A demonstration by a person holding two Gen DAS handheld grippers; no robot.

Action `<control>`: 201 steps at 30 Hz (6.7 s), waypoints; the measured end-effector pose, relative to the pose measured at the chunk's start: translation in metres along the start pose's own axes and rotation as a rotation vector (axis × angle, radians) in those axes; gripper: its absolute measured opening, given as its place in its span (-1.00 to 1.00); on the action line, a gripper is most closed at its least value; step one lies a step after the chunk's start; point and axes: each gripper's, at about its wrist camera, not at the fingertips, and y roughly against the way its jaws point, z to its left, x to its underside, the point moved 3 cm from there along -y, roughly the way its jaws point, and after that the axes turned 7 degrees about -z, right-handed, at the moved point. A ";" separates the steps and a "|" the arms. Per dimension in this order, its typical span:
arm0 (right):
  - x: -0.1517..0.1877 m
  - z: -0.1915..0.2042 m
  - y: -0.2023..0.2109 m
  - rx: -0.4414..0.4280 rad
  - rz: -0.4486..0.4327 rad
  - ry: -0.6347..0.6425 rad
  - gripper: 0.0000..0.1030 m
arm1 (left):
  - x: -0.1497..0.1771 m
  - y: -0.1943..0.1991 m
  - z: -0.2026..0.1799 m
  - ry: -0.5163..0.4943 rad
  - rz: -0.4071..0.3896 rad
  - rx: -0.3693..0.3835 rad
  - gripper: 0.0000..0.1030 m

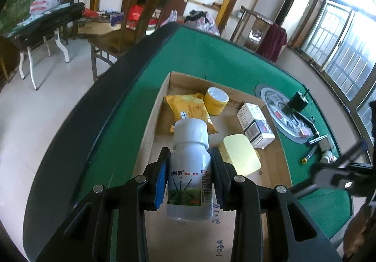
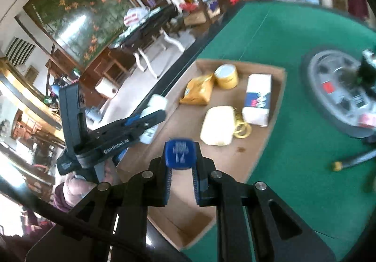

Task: Organize objects
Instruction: 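Carry the pill bottle and black marker into the box and release both, then move both tools back over the remaining items on the table, then grasp the yellow-capped black marker with the left tool, then grasp the purple-capped black marker with the right tool, then carry both markers into the cardboard box and open both tools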

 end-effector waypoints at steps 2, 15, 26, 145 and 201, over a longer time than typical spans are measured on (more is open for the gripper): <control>-0.004 0.000 -0.018 -0.004 0.030 -0.013 -0.75 | 0.000 -0.005 0.000 -0.009 0.013 -0.005 -0.43; -0.033 -0.028 -0.091 0.024 0.119 -0.151 -0.71 | -0.001 -0.031 0.005 0.011 0.096 -0.038 -0.43; -0.035 -0.039 -0.104 0.077 0.151 -0.169 -0.71 | -0.002 -0.030 0.010 0.043 0.097 -0.038 -0.41; 0.079 -0.290 0.239 0.699 -0.543 -0.522 1.00 | 0.085 -0.049 -0.304 -0.532 0.095 0.109 -0.78; -0.001 -0.219 0.131 0.468 -0.309 -0.538 -0.76 | 0.040 0.039 -0.075 -0.005 -0.044 0.200 -0.77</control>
